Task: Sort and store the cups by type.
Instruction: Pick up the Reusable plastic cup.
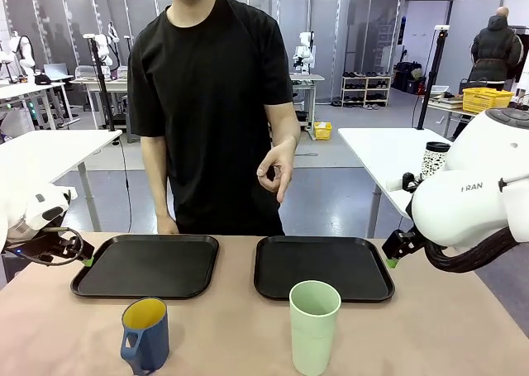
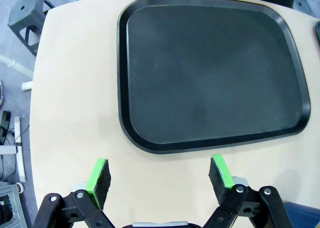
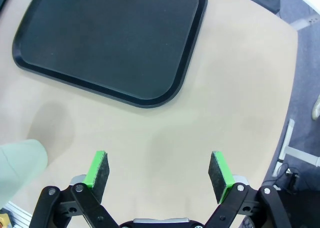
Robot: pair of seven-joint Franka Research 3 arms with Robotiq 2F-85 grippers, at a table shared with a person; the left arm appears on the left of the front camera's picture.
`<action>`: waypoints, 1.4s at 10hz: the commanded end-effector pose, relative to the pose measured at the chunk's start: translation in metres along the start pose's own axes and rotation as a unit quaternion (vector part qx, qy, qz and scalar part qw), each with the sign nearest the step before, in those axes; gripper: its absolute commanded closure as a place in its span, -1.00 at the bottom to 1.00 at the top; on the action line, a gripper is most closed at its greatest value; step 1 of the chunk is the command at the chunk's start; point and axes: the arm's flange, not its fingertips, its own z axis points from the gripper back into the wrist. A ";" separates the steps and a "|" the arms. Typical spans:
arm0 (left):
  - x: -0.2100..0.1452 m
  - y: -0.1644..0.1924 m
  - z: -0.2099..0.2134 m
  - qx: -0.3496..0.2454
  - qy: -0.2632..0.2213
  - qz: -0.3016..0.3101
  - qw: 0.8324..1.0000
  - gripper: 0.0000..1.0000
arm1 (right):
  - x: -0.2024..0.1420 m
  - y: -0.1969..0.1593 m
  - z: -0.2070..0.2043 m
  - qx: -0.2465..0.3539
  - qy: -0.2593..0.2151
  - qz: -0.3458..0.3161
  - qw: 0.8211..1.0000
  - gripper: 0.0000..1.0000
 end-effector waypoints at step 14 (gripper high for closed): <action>0.000 0.001 0.000 0.000 -0.001 0.001 1.000 -1.00 | 0.006 0.001 -0.003 0.073 -0.013 0.601 0.796 -1.00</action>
